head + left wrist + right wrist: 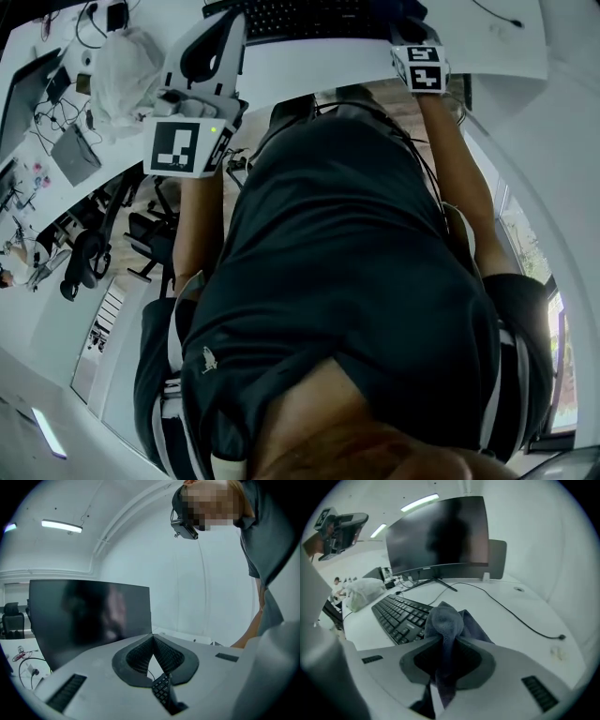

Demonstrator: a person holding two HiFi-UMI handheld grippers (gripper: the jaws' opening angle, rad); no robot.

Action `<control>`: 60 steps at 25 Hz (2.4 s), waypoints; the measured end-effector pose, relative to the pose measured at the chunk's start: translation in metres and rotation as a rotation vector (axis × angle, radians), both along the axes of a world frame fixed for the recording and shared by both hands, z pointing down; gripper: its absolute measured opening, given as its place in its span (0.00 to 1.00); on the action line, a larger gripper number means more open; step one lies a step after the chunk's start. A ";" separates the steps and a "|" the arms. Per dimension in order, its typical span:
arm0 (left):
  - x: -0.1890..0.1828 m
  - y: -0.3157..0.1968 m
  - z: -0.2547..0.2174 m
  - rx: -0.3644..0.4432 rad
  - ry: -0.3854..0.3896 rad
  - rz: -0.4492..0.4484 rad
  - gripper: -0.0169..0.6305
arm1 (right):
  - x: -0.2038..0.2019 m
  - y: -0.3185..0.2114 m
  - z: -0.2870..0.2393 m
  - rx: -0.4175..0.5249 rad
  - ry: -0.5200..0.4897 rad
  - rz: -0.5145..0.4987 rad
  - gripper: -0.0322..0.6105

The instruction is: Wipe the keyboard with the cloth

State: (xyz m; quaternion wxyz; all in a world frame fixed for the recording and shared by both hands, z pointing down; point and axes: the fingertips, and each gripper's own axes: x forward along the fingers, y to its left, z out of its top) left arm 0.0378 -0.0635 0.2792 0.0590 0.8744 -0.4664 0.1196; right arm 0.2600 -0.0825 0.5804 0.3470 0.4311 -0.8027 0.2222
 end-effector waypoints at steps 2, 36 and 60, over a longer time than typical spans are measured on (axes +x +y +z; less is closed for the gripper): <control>-0.006 0.005 0.005 -0.010 0.003 -0.012 0.03 | 0.003 0.003 0.002 0.012 0.029 0.043 0.16; -0.015 0.028 0.010 -0.020 0.018 -0.019 0.03 | -0.061 0.045 0.006 -0.016 -0.022 -0.136 0.15; -0.055 0.017 0.018 -0.054 0.024 -0.038 0.03 | -0.122 0.042 0.001 0.033 0.022 -0.169 0.15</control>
